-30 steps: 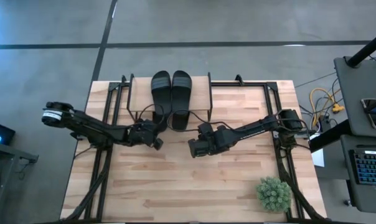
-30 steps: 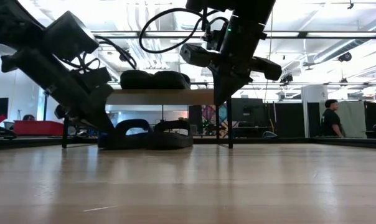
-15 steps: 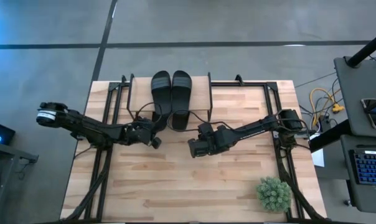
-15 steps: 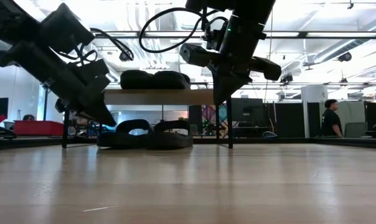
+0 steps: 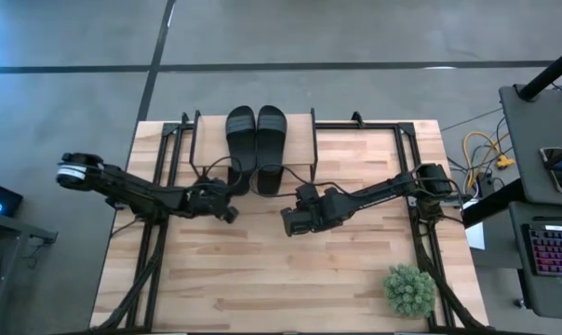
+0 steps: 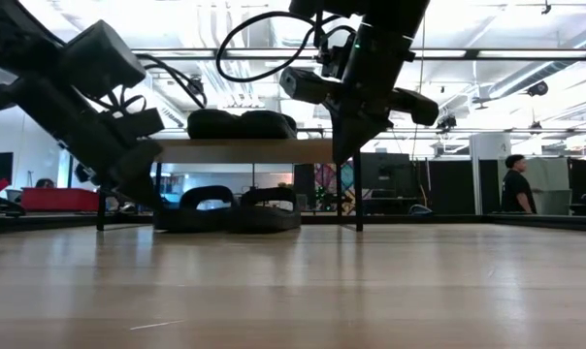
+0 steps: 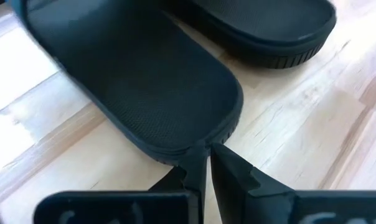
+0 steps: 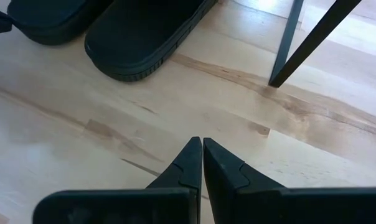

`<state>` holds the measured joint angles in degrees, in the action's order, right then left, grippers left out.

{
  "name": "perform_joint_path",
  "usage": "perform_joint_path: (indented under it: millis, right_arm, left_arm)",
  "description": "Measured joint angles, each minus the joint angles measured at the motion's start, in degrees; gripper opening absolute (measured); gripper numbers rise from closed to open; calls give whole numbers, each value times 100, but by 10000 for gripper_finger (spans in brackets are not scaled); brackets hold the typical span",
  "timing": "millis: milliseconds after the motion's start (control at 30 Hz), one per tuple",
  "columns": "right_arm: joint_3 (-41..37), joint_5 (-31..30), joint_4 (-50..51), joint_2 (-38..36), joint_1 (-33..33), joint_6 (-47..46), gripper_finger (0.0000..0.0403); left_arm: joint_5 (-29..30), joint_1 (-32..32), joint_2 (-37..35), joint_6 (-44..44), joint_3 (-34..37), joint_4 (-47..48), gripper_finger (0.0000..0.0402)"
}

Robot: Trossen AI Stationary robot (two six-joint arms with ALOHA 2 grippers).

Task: Pick and place slides into the shelf
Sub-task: Adjust the big black slides under the shelf, then return to Home Position

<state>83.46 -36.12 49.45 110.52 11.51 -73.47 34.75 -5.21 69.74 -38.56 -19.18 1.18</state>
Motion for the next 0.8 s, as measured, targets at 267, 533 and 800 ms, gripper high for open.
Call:
perform_joint_path:
  millis: [267, 533, 800]
  right_arm:
    - [-2, 0, -17, 13, 0, 2, 9]
    - [-2, 0, -145, -102, 0, 126, 9]
    - [-2, 928, -1522, -871, -175, 2749, 9]
  left_arm:
    - [5, 0, 126, -1, -17, -311, 10]
    - [-298, -84, -1031, 349, -184, -150, 10]
    - [-2371, -273, -2786, 1044, -373, -267, 10]
